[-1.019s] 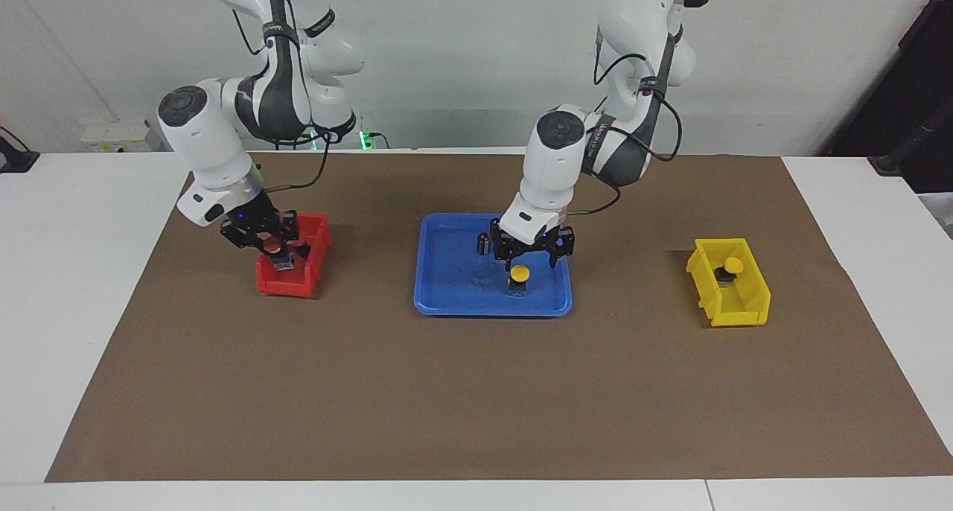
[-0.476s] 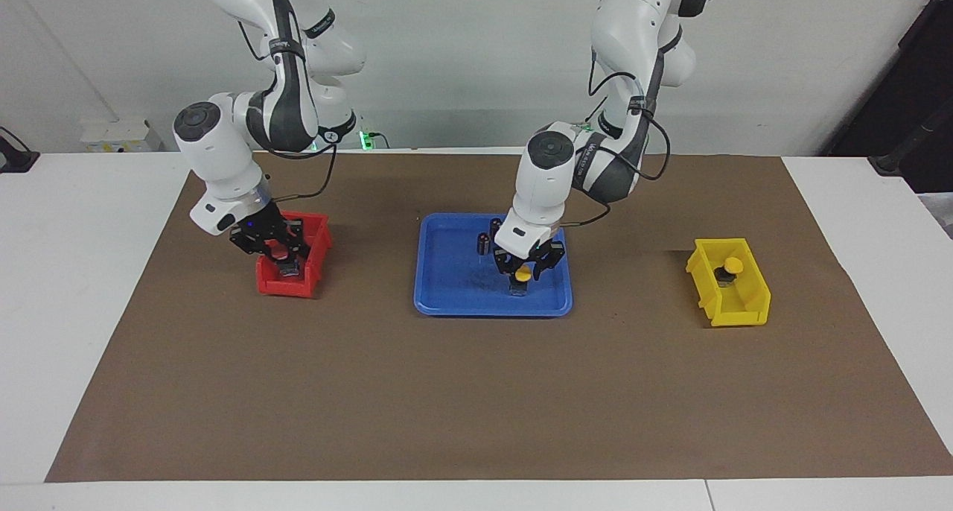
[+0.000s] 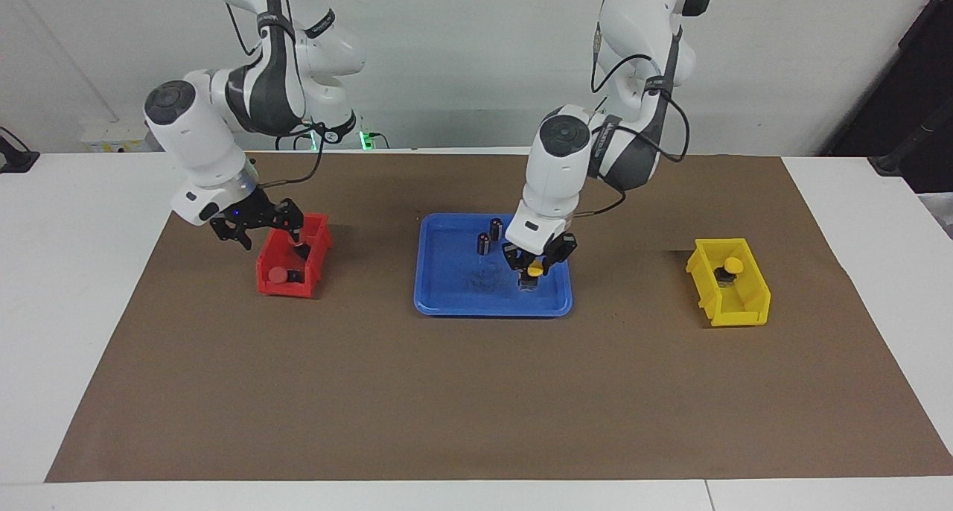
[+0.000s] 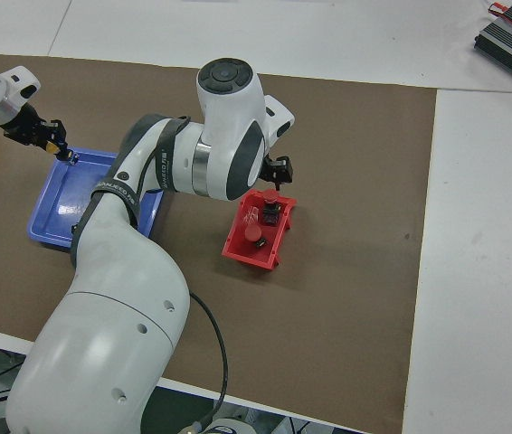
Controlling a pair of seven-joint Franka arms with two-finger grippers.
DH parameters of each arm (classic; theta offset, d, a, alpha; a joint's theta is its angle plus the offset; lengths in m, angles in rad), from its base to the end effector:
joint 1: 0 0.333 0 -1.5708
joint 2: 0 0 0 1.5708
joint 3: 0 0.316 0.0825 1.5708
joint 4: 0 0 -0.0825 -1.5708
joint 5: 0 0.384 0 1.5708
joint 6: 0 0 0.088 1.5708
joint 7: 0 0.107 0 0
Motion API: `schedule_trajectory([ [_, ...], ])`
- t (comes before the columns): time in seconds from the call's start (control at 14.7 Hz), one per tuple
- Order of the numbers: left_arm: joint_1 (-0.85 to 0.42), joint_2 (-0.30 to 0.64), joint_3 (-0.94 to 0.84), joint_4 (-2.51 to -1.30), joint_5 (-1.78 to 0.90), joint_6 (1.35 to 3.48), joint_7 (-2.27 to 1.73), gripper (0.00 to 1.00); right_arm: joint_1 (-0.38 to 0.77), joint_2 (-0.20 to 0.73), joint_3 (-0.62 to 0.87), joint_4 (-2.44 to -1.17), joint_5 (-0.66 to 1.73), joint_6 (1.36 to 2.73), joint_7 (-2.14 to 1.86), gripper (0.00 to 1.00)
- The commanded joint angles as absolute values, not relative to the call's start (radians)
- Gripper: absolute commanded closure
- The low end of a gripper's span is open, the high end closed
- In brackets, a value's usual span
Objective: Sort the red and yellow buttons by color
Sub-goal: 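Carry the yellow button into the yellow bin and open the left gripper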
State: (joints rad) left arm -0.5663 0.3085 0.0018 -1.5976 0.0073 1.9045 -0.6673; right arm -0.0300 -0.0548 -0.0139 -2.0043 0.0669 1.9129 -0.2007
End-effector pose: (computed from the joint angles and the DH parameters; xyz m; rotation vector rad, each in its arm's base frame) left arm 0.5512 -0.3485 0.4534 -3.1306 -0.1572 -0.0047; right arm 0.5361 -0.0189 0.4777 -3.0671 -0.2046 0.0440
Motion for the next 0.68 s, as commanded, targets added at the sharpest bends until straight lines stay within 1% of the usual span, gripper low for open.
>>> schedule_trajectory([
  [0.0,-0.455,0.218,0.056,-1.572,-0.002,1.732,-0.455,0.99,-0.046,-0.051,-0.014,-1.84,0.072,1.739,-0.218,0.0],
  [0.14,-0.32,0.167,0.1,-1.577,-0.002,1.691,-0.204,0.99,-0.049,-0.052,-0.015,-1.748,0.072,1.637,-0.216,0.0],
  [0.27,-0.186,0.153,0.1,-1.577,-0.002,1.687,-0.022,0.99,-0.069,-0.052,-0.017,-1.688,0.072,1.573,-0.216,0.0],
  [0.34,-0.151,0.15,0.1,-1.607,-0.002,1.719,0.027,0.99,-0.071,-0.052,-0.017,-1.671,0.071,1.543,-0.216,0.0],
  [0.48,-0.124,0.126,0.103,-1.714,-0.002,1.862,0.041,0.99,-0.072,-0.06,-0.017,-1.669,0.049,1.52,-0.216,0.0],
  [0.61,-0.08,0.132,0.1,-1.758,-0.002,1.931,0.049,0.99,-0.071,-0.066,-0.017,-1.667,0.043,1.513,-0.203,0.0],
])
